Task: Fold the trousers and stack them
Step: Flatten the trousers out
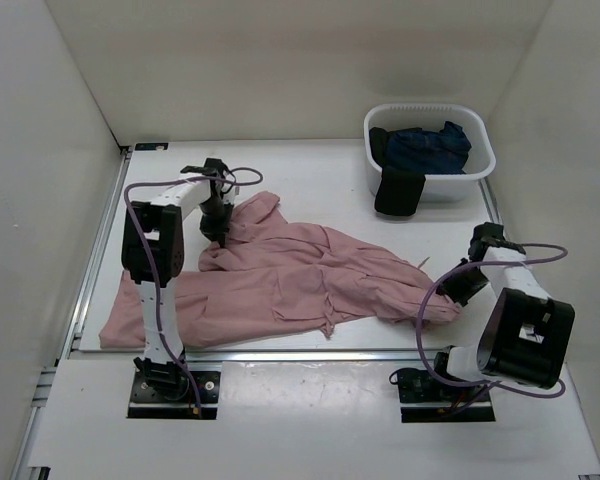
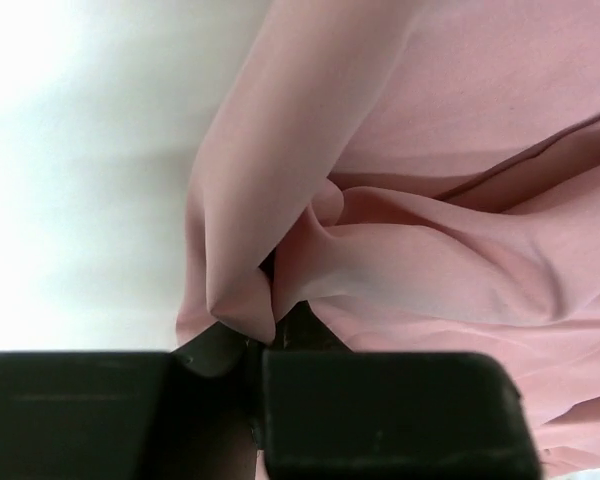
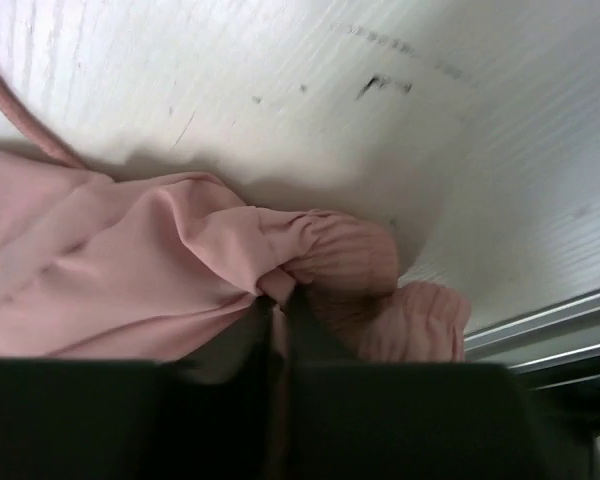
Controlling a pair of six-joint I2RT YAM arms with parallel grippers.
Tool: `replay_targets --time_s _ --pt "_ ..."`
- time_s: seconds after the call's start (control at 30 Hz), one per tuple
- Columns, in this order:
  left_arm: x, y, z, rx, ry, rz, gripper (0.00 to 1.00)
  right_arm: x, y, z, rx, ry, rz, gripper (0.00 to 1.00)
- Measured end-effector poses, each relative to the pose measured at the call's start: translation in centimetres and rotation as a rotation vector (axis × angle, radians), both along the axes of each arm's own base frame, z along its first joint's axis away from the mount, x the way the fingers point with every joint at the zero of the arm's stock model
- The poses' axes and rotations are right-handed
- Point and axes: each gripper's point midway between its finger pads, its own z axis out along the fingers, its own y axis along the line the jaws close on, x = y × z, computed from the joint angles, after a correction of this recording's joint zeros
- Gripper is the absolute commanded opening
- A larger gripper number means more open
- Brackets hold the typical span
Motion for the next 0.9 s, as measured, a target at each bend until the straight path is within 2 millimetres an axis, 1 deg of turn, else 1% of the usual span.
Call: replay_targets --time_s 0.07,0.13,0.2,0.23,0.3,0.33,0.37,0.4,0.43,0.47,0.5,0.53,0.57,0.6,0.63,0.67,0.7,0.73,0.77,0.8,0.83,0.9 --pt "-0.6 0.7 0.2 0.022 0.004 0.008 0.14 0.1 0.7 0.0 0.037 -0.010 0.001 0.00" --pt "-0.5 1.5 1.0 0.045 -0.016 0.021 0.14 0.6 0.9 0.7 0.048 -0.044 0.006 0.00" --pt "0.2 2.8 3.0 0.048 -0.072 0.054 0.14 1.3 0.5 2.5 0.019 -0.116 0.008 0.00" --pt "0.6 3.8 4.5 0.048 -0.113 0.080 0.14 1.8 0.2 4.1 -0.011 -0.174 0.008 0.00" --pt "1.0 6.0 8.2 0.052 -0.215 0.138 0.14 2.9 -0.5 8.2 -0.080 -0.328 0.010 0.00" --pt "0.9 6.9 9.8 0.055 -0.265 0.161 0.14 3.2 -0.6 10.2 -0.103 -0.403 0.014 0.00" --pt "0.0 7.7 11.4 0.058 -0.308 0.186 0.14 3.1 -0.5 12.3 -0.125 -0.480 0.021 0.00" --pt "-1.1 8.2 12.6 0.064 -0.334 0.199 0.19 2.8 -0.2 14.0 -0.143 -0.546 0.031 0.00" --pt "-2.5 8.5 13.4 0.077 -0.355 0.206 0.37 2.3 0.1 15.0 -0.156 -0.589 0.042 0.00" --pt "-3.9 8.7 13.5 0.091 -0.360 0.202 0.45 1.6 0.4 15.4 -0.165 -0.611 0.050 0.00" --pt "-5.6 9.0 13.0 0.109 -0.343 0.203 0.50 0.8 0.7 15.1 -0.171 -0.615 0.057 0.03" --pt "-7.3 9.1 12.0 0.123 -0.313 0.203 0.55 0.1 1.0 14.3 -0.167 -0.595 0.062 0.34" --pt "-9.2 9.3 10.4 0.136 -0.252 0.201 0.72 -0.8 1.5 12.6 -0.151 -0.547 0.063 0.60" --pt "-11.1 9.3 8.7 0.146 -0.176 0.197 0.78 -2.0 2.1 10.5 -0.129 -0.477 0.072 0.78" --pt "-13.0 9.4 7.0 0.155 -0.095 0.189 0.81 -3.4 2.6 8.2 -0.108 -0.399 0.078 0.99" --pt "-14.6 9.4 5.6 0.162 -0.022 0.185 0.82 -5.1 3.0 6.2 -0.090 -0.317 0.077 0.99" --pt "-16.4 9.5 4.4 0.168 0.056 0.181 0.85 -7.2 3.3 4.4 -0.082 -0.223 0.081 0.99" --pt "-17.5 9.5 3.9 0.171 0.105 0.177 0.85 -7.6 3.2 4.1 -0.088 -0.210 0.071 0.99" --pt "-18.3 9.4 3.9 0.173 0.141 0.174 0.86 -7.5 3.0 4.7 -0.103 -0.233 0.054 0.99" --pt "-18.5 9.4 4.2 0.173 0.151 0.173 0.89 -7.6 2.7 5.5 -0.119 -0.248 0.037 0.99" --pt "-18.2 9.4 4.9 0.170 0.145 0.173 0.91 -7.5 2.3 6.7 -0.138 -0.267 0.021 0.99" --pt "-16.1 9.1 7.1 0.147 0.090 0.181 0.97 -6.4 1.6 9.9 -0.177 -0.338 -0.006 0.99"
